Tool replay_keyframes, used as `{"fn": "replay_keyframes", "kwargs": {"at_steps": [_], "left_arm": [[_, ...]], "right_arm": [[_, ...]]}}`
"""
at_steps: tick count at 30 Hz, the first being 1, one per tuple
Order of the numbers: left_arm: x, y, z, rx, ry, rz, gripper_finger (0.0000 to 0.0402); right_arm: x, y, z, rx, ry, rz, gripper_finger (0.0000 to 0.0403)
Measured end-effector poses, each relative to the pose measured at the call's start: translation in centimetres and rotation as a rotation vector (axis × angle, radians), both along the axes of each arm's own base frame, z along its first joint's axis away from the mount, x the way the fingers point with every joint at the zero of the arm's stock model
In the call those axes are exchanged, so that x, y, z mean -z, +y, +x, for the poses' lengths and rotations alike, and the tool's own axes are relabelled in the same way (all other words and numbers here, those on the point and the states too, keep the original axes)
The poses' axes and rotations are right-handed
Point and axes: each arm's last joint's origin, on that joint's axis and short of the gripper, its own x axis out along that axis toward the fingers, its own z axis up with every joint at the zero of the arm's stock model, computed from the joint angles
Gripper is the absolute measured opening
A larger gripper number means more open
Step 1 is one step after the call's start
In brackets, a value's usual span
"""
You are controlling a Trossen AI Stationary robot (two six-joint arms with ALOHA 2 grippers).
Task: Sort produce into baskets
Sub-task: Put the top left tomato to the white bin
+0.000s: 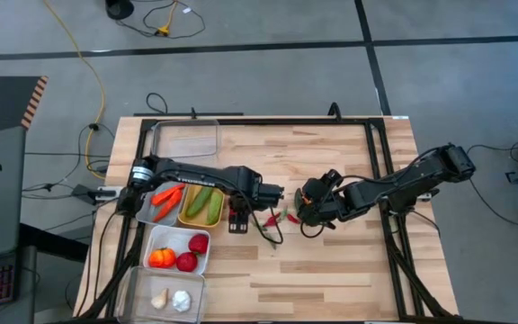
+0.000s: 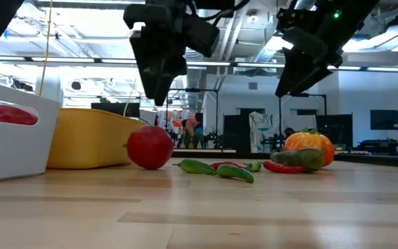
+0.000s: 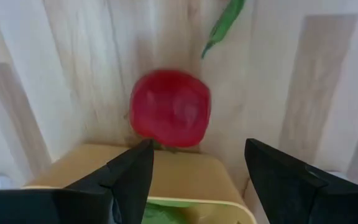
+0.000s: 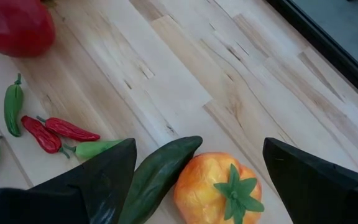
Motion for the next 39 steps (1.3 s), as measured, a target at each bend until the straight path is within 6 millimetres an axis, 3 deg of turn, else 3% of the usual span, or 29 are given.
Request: {"fn": "replay_keyframes", "kwargs": {"at_steps": [20, 34, 39], "left_arm": [[0.3, 0.38, 0.0, -0.016, -0.001, 0.065, 0.0246], [0.32, 0.37, 0.37, 0.044, -0.038, 0.062, 0.0352], [0.32, 0.36, 0.52, 0.059, -0.053, 0.06, 0.0372]], "right_arm": [[-0.01, 0.01, 0.02, 0.0, -0.002, 0.001, 0.0376], [-0.01, 0.01, 0.02, 0.0, -0.002, 0.001, 0.0376], [-0.01, 0.01, 0.01, 0.0, -0.002, 0.001, 0.0376]]}}
